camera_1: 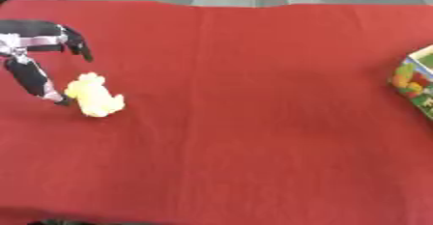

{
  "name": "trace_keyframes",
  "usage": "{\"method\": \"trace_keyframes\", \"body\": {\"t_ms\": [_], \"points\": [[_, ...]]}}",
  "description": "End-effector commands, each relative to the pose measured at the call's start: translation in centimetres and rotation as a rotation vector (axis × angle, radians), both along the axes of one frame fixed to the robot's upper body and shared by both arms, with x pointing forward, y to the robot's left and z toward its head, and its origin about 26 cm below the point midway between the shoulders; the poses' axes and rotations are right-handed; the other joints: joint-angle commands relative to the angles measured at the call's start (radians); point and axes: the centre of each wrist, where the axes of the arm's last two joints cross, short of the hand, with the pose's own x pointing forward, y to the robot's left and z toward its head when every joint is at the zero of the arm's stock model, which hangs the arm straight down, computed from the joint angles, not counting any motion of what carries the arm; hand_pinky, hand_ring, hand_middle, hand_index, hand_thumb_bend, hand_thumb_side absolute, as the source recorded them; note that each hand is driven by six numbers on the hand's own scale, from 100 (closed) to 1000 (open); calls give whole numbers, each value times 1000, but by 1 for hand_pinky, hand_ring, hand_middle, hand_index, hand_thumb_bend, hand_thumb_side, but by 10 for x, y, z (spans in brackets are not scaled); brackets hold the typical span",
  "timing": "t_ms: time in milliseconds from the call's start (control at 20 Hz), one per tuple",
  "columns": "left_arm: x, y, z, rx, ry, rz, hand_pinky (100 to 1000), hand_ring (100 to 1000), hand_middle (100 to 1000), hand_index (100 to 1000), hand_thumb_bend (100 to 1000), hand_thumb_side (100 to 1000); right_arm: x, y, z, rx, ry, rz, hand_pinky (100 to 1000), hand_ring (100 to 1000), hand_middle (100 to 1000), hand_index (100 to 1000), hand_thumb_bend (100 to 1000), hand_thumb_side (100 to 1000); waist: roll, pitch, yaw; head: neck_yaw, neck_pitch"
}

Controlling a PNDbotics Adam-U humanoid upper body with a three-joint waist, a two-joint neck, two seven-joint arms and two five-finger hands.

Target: Pick up the objects with one hand, pass them to the other hand, and then place them into the box on the other side of the table.

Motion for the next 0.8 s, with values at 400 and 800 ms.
{"method": "trace_keyframes", "body": {"t_ms": [400, 800], "points": [[6, 11, 10, 158, -7, 17, 815, 818, 777, 783, 765, 100, 0, -3, 5, -43, -8, -13, 990, 1000, 776, 916, 100, 454, 1, -16, -8, 19, 4], [13, 12, 6, 108, -38, 2, 814, 812, 772, 801, 773, 100, 0, -3, 2, -51, 0, -19, 990, 1000, 776, 924, 100, 462, 0, -12, -12, 21, -2]]}}
